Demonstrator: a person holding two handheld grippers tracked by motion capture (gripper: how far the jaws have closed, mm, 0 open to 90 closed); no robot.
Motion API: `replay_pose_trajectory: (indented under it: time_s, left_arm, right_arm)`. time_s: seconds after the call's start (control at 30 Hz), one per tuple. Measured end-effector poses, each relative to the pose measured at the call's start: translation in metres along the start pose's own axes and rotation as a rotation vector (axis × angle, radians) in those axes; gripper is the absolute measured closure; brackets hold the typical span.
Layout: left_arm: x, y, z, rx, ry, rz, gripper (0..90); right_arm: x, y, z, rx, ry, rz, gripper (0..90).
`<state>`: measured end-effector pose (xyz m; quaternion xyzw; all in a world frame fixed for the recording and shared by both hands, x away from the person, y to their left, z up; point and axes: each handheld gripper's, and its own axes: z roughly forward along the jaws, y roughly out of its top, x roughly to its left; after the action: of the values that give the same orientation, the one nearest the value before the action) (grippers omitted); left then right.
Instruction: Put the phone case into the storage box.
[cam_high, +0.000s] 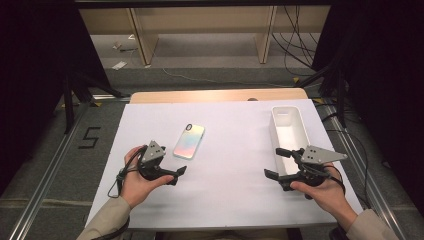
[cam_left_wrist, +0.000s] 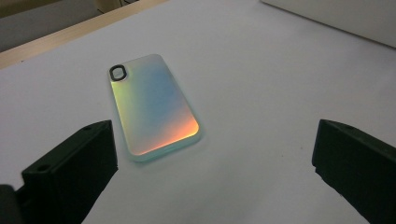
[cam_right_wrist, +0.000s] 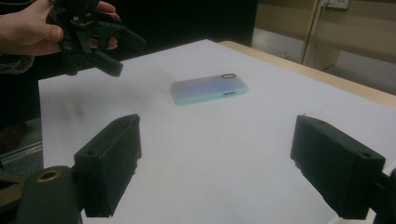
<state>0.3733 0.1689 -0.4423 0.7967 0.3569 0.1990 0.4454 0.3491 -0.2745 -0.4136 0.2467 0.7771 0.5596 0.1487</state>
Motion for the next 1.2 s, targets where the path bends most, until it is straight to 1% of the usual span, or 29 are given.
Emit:
replay_pose_trajectory:
  time_s: [0.2, 0.3, 0.43, 0.5, 0.57, 0.63, 0.73, 0.83, 0.87, 0.97, 1.13, 1.2]
  left_arm:
    - [0.001, -0.001, 0.0, 0.006, 0.007, 0.0, 0.0]
    - [0.001, 0.0, 0.001, 0.019, 0.015, -0.007, 0.0]
    - [0.004, 0.003, 0.007, 0.068, 0.03, -0.019, 0.0]
    - [0.005, 0.004, 0.012, 0.08, 0.034, -0.023, 0.0]
    - [0.007, 0.007, 0.017, 0.103, 0.035, -0.029, 0.0]
    - [0.009, 0.01, 0.023, 0.126, 0.046, -0.038, 0.0]
    - [0.015, 0.015, 0.034, 0.161, 0.061, -0.047, 0.0]
    - [0.021, 0.02, 0.047, 0.195, 0.065, -0.051, 0.0]
    - [0.022, 0.021, 0.052, 0.202, 0.071, -0.053, 0.0]
    - [0.028, 0.025, 0.062, 0.227, 0.073, -0.051, 0.0]
    - [0.035, 0.027, 0.072, 0.243, 0.081, -0.066, 0.0]
    - [0.037, 0.028, 0.075, 0.251, 0.082, -0.064, 0.0]
  right_arm:
    - [0.001, 0.001, 0.0, -0.01, -0.004, -0.004, 17.5]
    - [0.002, 0.001, 0.0, -0.009, 0.002, -0.002, 17.6]
    - [0.002, 0.001, 0.002, -0.006, 0.0, 0.0, 17.7]
    - [0.002, 0.002, 0.002, -0.01, 0.0, -0.001, 17.8]
    - [0.002, 0.002, 0.002, -0.01, -0.002, -0.001, 17.8]
    - [0.002, 0.002, 0.002, -0.01, 0.0, 0.001, 17.8]
    - [0.002, 0.002, 0.002, -0.01, 0.0, 0.0, 17.9]
    - [0.002, 0.003, 0.002, -0.01, -0.002, -0.005, 18.0]
    - [0.002, 0.003, 0.002, -0.01, -0.002, -0.005, 18.0]
    - [0.002, 0.003, 0.001, -0.011, -0.001, -0.001, 18.0]
    - [0.001, 0.003, 0.001, -0.016, 0.001, 0.001, 18.1]
    - [0.001, 0.003, 0.001, -0.016, 0.002, 0.002, 18.0]
